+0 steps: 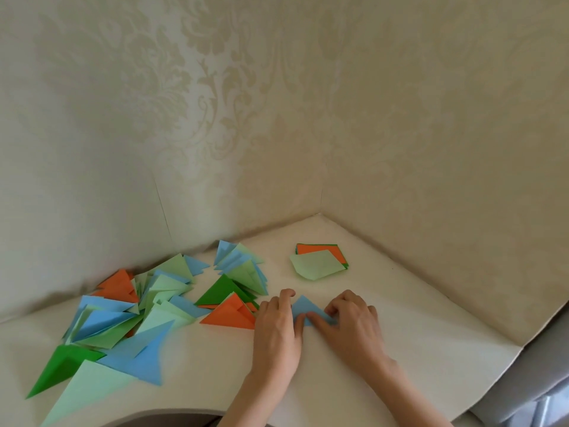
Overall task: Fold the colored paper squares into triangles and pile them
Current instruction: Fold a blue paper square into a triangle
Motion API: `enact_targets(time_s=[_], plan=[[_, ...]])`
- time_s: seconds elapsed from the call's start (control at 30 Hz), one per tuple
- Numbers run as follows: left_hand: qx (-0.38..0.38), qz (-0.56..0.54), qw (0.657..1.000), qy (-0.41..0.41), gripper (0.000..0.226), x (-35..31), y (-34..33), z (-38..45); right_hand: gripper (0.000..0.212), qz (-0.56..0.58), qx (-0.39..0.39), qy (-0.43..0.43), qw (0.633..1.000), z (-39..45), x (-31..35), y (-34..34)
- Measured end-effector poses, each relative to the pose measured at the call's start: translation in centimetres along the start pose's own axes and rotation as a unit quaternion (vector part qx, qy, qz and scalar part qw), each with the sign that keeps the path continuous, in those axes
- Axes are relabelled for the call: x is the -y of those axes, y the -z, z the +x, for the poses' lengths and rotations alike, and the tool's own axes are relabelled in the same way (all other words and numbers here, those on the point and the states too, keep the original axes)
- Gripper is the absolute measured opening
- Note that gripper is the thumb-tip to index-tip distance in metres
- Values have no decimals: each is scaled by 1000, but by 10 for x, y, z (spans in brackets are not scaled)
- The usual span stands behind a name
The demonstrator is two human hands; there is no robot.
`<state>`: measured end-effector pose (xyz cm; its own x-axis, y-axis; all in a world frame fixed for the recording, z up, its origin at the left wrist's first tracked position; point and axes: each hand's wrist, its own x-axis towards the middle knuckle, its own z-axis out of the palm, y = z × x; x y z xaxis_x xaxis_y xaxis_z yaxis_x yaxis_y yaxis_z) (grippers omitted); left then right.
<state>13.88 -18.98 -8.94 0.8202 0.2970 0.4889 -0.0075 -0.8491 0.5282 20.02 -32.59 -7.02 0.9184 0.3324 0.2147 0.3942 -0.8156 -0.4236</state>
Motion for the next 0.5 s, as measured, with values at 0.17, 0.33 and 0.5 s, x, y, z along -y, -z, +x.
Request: enact_targets(time_s=[0.17,0.33,0.5], plan=[[-12,-7,1000,1,43,3,-3,1,34,-3,-3,-3,1000,-1,-2,-3],[-22,-33,999,-7,45,5,-4,1,27,35,3,-12,999,3,-4,-3],[-37,-37,999,-8,56,10,-5,1,20,87,35,-10,996,6,-10,3]])
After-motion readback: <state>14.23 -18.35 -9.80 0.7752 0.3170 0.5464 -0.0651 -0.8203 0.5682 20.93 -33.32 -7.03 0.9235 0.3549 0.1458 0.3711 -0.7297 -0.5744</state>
